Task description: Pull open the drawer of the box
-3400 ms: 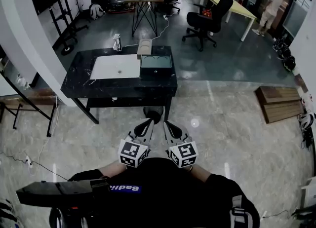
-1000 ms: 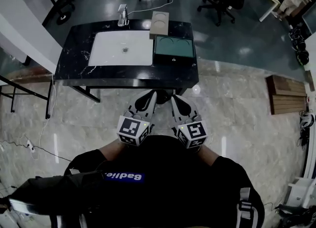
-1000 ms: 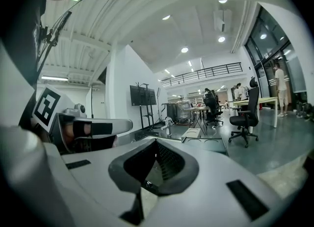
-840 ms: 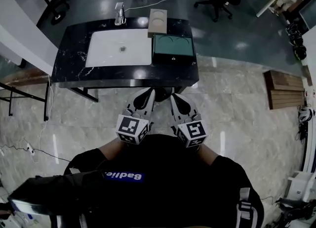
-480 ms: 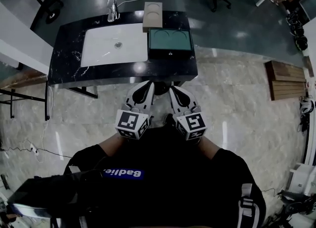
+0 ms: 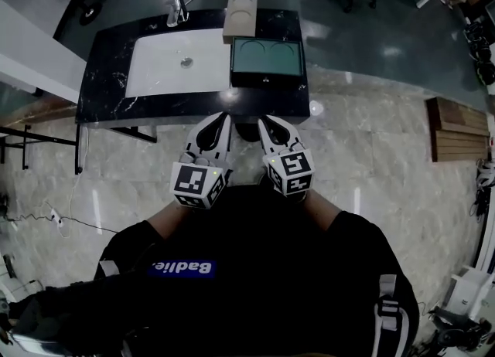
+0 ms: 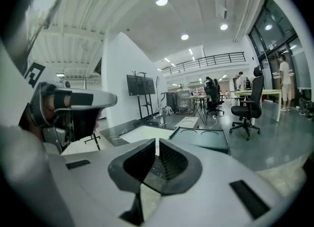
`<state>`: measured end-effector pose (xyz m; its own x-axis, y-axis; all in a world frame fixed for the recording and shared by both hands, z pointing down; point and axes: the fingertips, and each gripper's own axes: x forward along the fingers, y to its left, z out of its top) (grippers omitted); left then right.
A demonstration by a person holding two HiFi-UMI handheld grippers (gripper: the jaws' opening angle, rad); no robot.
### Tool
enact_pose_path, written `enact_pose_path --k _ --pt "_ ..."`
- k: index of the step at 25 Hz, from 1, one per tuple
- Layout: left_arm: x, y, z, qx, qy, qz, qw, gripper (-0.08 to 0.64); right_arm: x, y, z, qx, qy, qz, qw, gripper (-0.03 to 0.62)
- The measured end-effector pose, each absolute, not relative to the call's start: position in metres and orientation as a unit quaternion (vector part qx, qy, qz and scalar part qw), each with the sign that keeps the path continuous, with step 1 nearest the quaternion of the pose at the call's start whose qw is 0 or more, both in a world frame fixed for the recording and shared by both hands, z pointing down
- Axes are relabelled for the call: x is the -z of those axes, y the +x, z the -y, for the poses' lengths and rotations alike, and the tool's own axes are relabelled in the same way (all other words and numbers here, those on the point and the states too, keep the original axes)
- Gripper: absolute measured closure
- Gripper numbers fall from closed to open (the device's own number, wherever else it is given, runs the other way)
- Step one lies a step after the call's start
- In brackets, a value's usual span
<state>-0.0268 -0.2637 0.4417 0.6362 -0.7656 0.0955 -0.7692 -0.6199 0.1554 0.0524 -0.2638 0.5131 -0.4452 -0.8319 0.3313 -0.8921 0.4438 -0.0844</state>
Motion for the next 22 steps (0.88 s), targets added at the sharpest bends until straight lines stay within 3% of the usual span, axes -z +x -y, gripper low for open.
enact_pose_path --k 7,9,22 --pt "-0.439 -0.041 0.272 -0.007 0.884 0.459 0.095 0.568 -0.527 0.056 0.282 -0.13 0.505 0.843 0.136 0.588" --pt "-0.441 -0.046 0.274 -0.008 0.879 0.467 0.097 0.568 -0.529 0.054 0.288 -0.131 0.5 0.845 0.137 0.551" --pt "-0.453 -0.07 0.277 -0.03 0.859 0.5 0.11 0.568 -0.599 0.085 0.339 -0.178 0.538 0.8 0.2 0.514"
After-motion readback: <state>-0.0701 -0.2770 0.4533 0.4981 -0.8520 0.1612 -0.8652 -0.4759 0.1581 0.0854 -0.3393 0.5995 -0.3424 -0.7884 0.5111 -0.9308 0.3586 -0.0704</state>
